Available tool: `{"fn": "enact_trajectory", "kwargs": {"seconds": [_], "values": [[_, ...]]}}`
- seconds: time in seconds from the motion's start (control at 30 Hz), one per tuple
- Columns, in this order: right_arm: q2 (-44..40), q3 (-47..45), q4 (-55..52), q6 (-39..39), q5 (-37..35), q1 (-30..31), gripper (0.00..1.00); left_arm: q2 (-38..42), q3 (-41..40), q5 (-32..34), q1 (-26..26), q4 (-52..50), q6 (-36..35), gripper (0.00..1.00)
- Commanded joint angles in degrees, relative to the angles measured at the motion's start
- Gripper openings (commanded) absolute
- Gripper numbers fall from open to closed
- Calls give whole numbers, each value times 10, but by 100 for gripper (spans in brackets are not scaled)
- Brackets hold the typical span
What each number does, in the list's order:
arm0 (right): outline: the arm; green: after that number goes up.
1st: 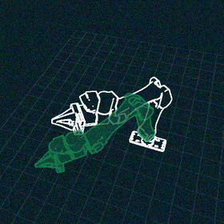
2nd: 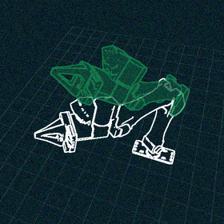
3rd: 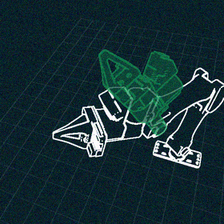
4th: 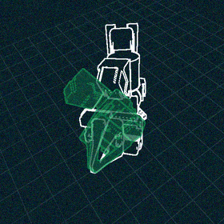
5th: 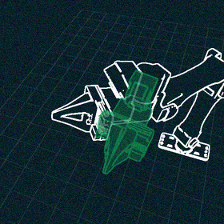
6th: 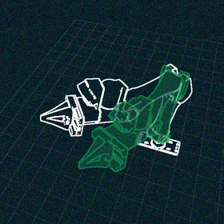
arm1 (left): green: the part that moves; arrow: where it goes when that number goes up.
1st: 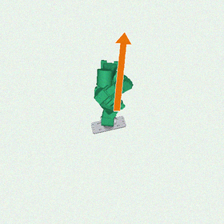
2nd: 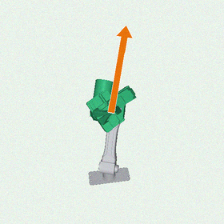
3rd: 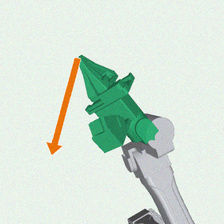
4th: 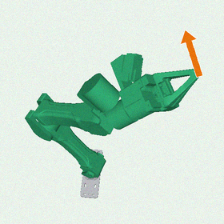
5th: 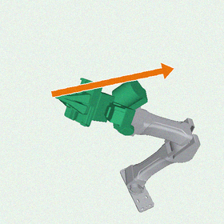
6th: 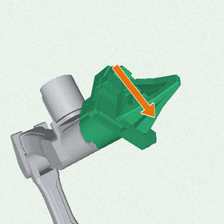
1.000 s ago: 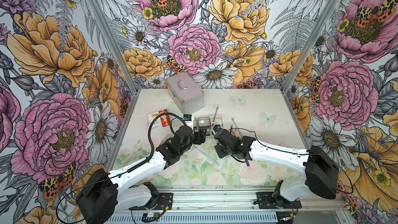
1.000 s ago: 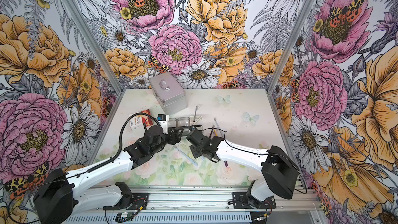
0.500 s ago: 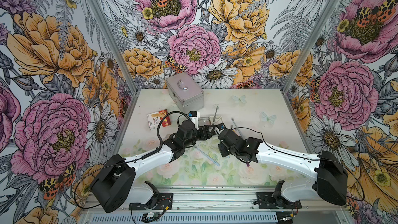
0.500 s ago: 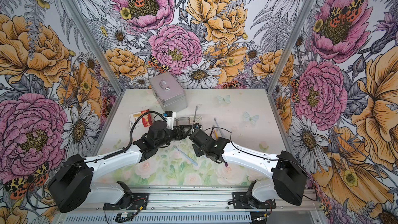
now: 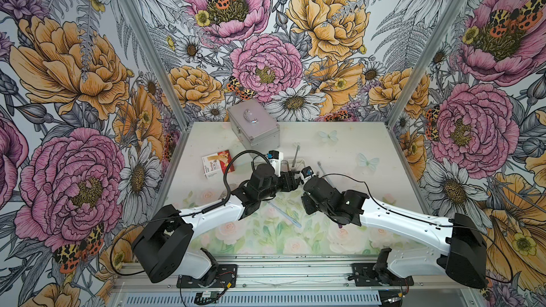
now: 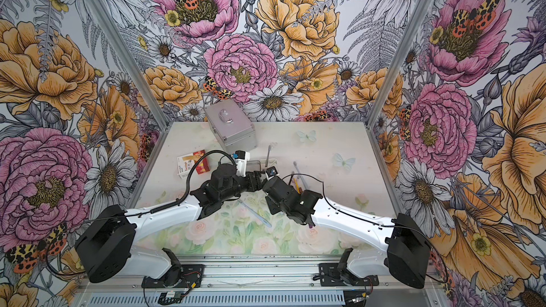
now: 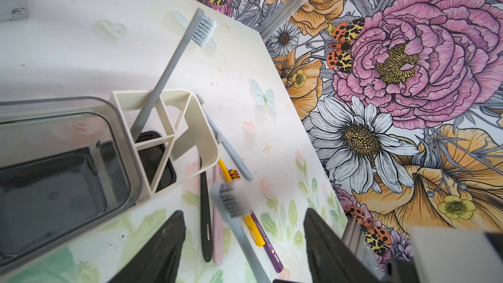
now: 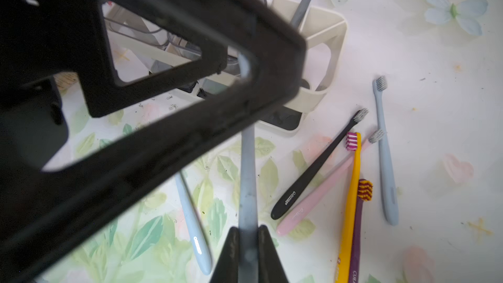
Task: Place the toothbrush into the toothbrush holder
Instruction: Pick up the toothbrush from the center of the board.
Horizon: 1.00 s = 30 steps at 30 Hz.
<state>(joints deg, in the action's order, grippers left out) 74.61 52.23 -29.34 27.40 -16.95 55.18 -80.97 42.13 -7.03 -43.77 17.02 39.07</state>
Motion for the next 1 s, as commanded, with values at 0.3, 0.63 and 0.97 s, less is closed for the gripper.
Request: {"fn": "enact_trajectory", "kwargs": {"seconds": [0.3, 0.63, 0.97], "values": [[-9, -9, 14, 6, -15, 6, 0, -42, 24, -5, -7, 36, -1, 42], [-8, -12, 15, 6, -17, 9, 0, -54, 31, 4, -9, 39, -2, 24], [-9, -13, 16, 6, -22, 9, 0, -53, 21, 4, -5, 49, -5, 1]]}}
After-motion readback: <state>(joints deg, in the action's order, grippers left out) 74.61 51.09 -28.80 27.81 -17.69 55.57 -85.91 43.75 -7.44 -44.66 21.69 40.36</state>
